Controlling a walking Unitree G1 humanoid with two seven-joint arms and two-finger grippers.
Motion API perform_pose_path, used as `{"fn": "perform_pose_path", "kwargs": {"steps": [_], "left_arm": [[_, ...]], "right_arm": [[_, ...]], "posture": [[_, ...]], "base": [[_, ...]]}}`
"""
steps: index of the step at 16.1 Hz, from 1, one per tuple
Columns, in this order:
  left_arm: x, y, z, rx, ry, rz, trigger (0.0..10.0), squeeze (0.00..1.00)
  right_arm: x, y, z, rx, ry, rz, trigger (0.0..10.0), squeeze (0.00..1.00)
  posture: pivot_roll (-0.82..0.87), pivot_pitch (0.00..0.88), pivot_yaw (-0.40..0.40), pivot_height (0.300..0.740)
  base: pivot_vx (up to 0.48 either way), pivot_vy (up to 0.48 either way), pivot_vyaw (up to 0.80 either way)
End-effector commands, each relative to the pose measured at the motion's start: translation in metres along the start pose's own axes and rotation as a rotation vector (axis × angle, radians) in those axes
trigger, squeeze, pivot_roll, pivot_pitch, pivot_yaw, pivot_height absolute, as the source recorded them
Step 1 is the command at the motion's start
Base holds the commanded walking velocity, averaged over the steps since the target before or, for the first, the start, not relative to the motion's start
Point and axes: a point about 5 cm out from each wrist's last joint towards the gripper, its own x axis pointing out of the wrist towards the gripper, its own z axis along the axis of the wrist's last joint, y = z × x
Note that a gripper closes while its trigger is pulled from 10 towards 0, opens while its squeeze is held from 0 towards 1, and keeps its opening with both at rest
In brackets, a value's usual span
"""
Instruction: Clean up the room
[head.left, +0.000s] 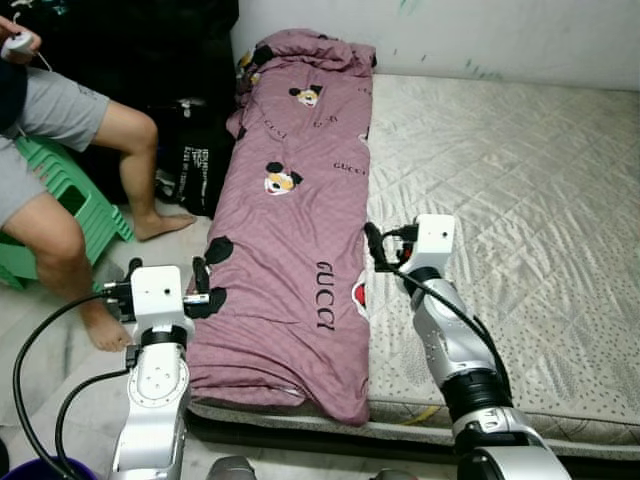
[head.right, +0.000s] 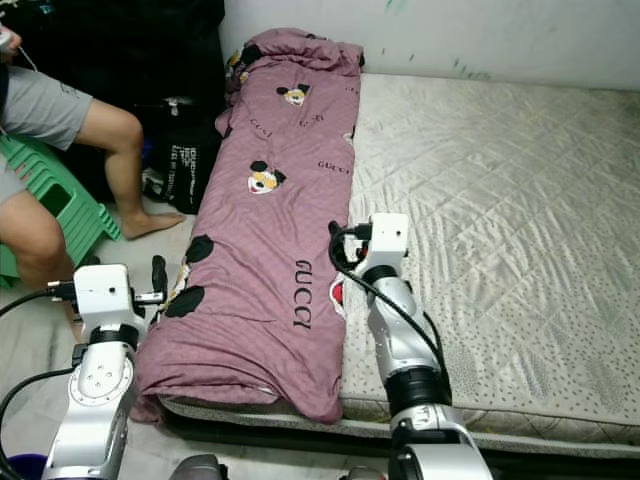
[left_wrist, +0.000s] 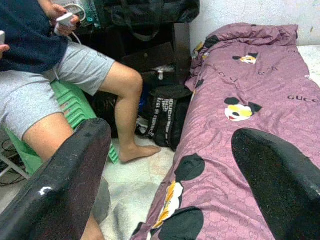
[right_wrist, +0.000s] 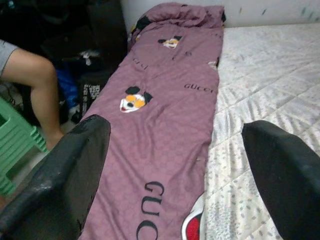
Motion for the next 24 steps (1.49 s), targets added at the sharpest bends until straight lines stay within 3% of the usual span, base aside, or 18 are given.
{"fn": "perform_pose_path", "kwargs": {"steps": [1, 4, 5, 9, 15, 24], "left_arm": [[0.003, 0.000, -0.002, -0.014, 0.004, 0.005, 10.0, 0.00], [0.007, -0.002, -0.013, 0.034, 0.016, -0.026, 10.0, 0.00], [0.006, -0.001, -0.026, 0.049, 0.068, -0.032, 10.0, 0.00], [0.003, -0.001, -0.062, -0.051, 0.259, -0.058, 10.0, 0.00], [0.006, -0.013, -0.067, -0.017, 0.249, -0.105, 10.0, 0.00], [-0.001, -0.012, -0.088, -0.008, 0.331, -0.100, 10.0, 0.00]], "right_arm": [[0.003, 0.001, 0.001, -0.003, 0.004, -0.010, 10.0, 0.00], [0.004, -0.001, -0.007, -0.007, 0.023, -0.021, 10.0, 0.00], [0.003, -0.005, -0.013, -0.013, 0.046, -0.040, 10.0, 0.00], [-0.008, -0.015, -0.038, -0.041, 0.124, -0.069, 10.0, 0.00], [-0.010, -0.017, -0.045, -0.074, 0.144, -0.056, 10.0, 0.00], [-0.012, -0.017, -0.057, -0.121, 0.211, -0.032, 10.0, 0.00]], "posture": [[-0.03, 0.000, 0.005, 0.740], [-0.03, 0.000, 0.008, 0.740], [-0.03, 0.000, 0.009, 0.740], [-0.04, 0.000, 0.011, 0.740], [-0.04, 0.000, 0.009, 0.740], [-0.06, 0.000, 0.008, 0.740]], "base": [[0.000, 0.000, -0.80], [0.000, 0.000, -0.80], [0.000, 0.000, -0.80], [0.000, 0.000, -0.54], [0.000, 0.000, 0.00], [0.000, 0.000, 0.00]]}}
